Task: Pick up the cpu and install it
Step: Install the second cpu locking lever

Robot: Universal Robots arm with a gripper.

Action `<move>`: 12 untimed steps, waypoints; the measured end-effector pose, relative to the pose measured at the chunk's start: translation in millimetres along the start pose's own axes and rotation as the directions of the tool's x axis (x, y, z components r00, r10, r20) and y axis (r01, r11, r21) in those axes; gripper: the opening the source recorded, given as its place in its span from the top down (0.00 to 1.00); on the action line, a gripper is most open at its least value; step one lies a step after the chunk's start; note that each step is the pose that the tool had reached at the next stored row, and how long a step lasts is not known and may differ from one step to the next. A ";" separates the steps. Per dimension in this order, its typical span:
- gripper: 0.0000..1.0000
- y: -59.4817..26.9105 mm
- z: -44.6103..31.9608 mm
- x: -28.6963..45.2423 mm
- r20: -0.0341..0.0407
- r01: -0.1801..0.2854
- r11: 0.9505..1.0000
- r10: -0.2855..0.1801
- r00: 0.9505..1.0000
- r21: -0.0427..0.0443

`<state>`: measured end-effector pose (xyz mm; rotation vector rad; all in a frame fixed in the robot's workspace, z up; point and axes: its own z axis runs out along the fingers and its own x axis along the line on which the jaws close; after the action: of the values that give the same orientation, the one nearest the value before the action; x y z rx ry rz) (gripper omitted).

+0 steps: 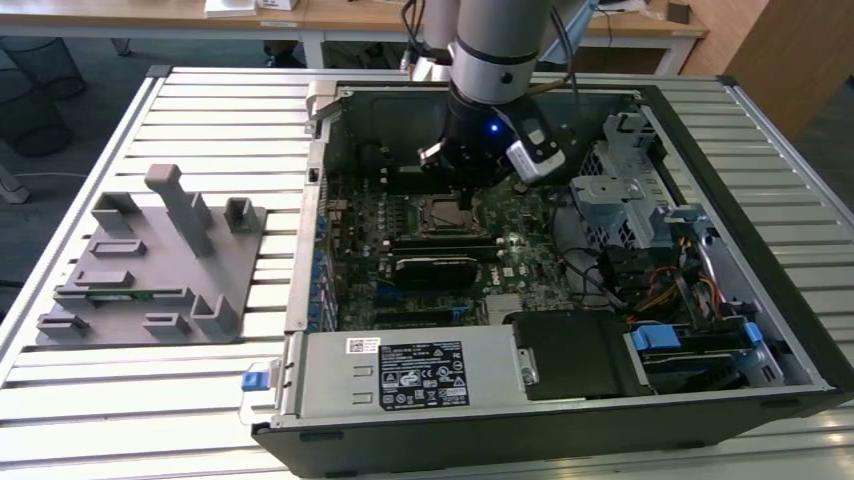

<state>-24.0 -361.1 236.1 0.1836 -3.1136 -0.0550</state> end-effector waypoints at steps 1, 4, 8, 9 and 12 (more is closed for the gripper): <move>0.89 -0.7 -0.2 0.1 0.000 0.000 1.000 0.000 1.000 0.000; 0.89 -0.7 -4.4 0.2 -0.002 0.000 1.000 0.000 1.000 0.000; 0.89 -1.7 -6.6 0.3 -0.006 0.000 1.000 0.000 1.000 -0.001; 0.89 -2.8 -6.7 0.5 -0.006 0.000 1.000 0.000 1.000 -0.001; 0.89 -7.1 -6.8 1.0 -0.007 0.000 1.000 0.000 1.000 -0.001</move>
<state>-24.0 -368.5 242.7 0.1831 -3.1065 -0.0555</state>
